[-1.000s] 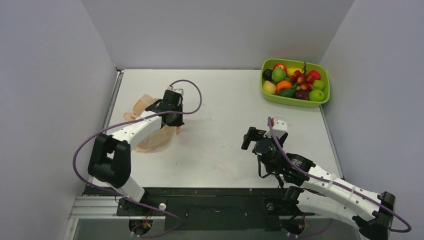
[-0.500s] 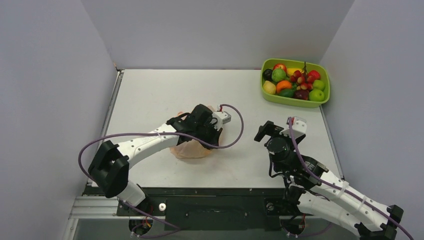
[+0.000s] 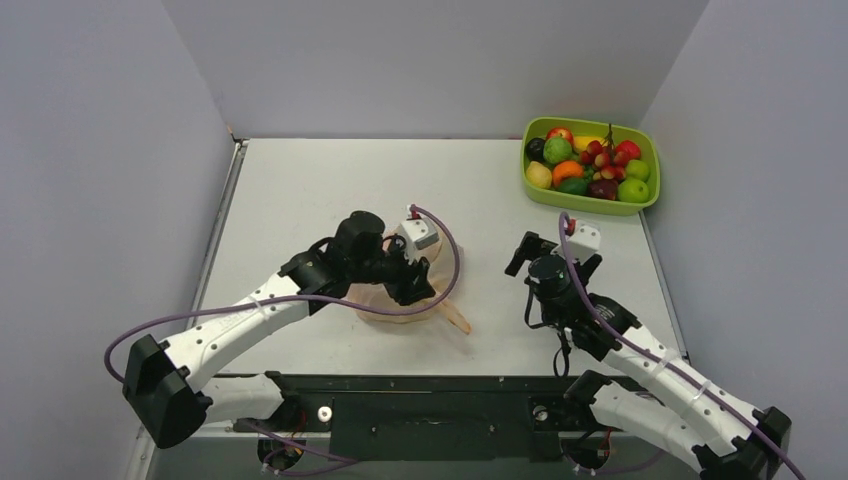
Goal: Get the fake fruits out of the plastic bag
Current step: Move the plastic bag to the center of the board, then untie the plastic bag at the center of the board.
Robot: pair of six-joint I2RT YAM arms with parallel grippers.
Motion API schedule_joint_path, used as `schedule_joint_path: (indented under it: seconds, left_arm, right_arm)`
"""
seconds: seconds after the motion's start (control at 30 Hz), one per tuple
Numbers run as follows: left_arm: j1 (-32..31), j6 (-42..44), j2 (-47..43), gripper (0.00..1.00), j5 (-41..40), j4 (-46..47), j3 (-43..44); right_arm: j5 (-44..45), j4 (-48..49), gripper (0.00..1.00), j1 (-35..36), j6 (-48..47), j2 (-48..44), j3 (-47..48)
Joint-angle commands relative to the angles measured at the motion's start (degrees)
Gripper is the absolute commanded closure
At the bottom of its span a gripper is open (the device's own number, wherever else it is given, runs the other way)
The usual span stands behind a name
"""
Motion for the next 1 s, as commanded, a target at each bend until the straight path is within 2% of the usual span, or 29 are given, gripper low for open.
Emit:
schedule_joint_path:
  seconds: [0.0, 0.17, 0.33, 0.43, 0.67, 0.97]
  left_arm:
    - [3.0, 0.3, -6.3, 0.55, -6.3, 6.3, -2.1]
    - [8.3, -2.9, -10.5, 0.55, -20.5, 9.6, -5.1]
    - [10.9, -3.3, -7.8, 0.50, -31.6, 6.9, -3.3]
    - [11.8, -3.1, -5.1, 0.49, -29.2, 5.1, -2.1]
    - [13.0, -1.6, 3.3, 0.46, -13.1, -0.1, 2.3]
    - [13.4, 1.1, 5.2, 0.43, -9.5, -1.4, 2.3]
  right_arm:
    - [-6.5, 4.8, 0.00, -0.3, -2.2, 3.8, 2.5]
    - [-13.8, 8.7, 0.00, -0.2, -0.6, 9.8, 3.6]
    - [-23.9, 16.5, 0.01, -0.1, 2.4, 17.6, 5.7]
    - [-30.1, 20.7, 0.03, 0.0, 3.7, 23.6, 8.4]
    - [-37.8, 27.8, 0.05, 1.7, 7.8, 33.9, 13.3]
    - [-43.8, 40.7, 0.12, 3.9, 21.0, 42.3, 11.4]
